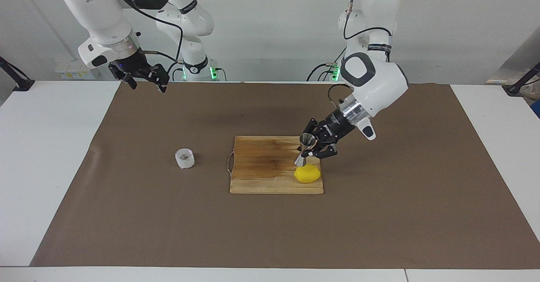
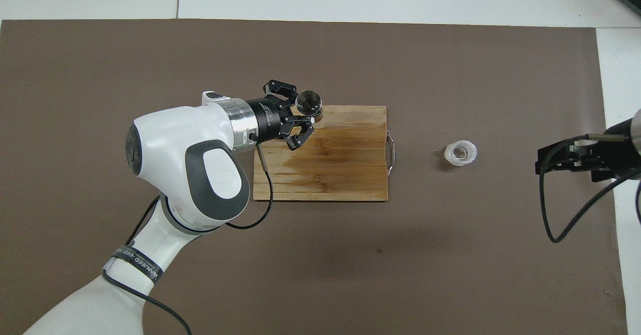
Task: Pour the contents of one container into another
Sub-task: 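Carry the silver cup with the left gripper onto the wooden board, then set the silver cup down beside the lemon and open the left gripper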
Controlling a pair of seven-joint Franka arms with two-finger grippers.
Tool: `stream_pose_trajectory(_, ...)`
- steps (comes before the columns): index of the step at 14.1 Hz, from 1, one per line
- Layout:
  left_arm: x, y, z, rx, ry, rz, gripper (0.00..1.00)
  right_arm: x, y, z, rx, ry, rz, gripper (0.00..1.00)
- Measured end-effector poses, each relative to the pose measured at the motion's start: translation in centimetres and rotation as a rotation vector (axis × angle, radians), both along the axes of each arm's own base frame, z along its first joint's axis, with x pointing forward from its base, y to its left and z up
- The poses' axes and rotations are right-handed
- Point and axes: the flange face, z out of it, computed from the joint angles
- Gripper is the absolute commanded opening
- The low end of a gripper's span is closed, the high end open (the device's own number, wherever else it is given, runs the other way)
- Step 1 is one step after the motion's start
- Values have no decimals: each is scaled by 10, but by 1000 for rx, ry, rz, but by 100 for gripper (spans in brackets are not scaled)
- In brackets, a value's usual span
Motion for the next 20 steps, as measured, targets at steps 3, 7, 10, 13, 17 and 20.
stream_pose_trajectory(3, -6, -20, -19, 15, -19, 81, 0, 0, 0, 0, 0, 0, 0, 100)
stream_pose_trajectory(7, -13, -54, -42, 38, -42, 122, 0, 0, 0, 0, 0, 0, 0, 100)
stream_pose_trajectory(10, -14, -57, -56, 44, -23, 131, 0, 0, 0, 0, 0, 0, 0, 100)
stream_pose_trajectory(13, -18, -50, -75, 64, 9, 141, 0, 0, 0, 0, 0, 0, 0, 100)
stream_pose_trajectory(17, -24, -41, -92, 90, 37, 146, 0, 0, 0, 0, 0, 0, 0, 100)
stream_pose_trajectory(20, -26, -38, -99, 101, 48, 147, 58, 0, 0, 0, 0, 0, 0, 100)
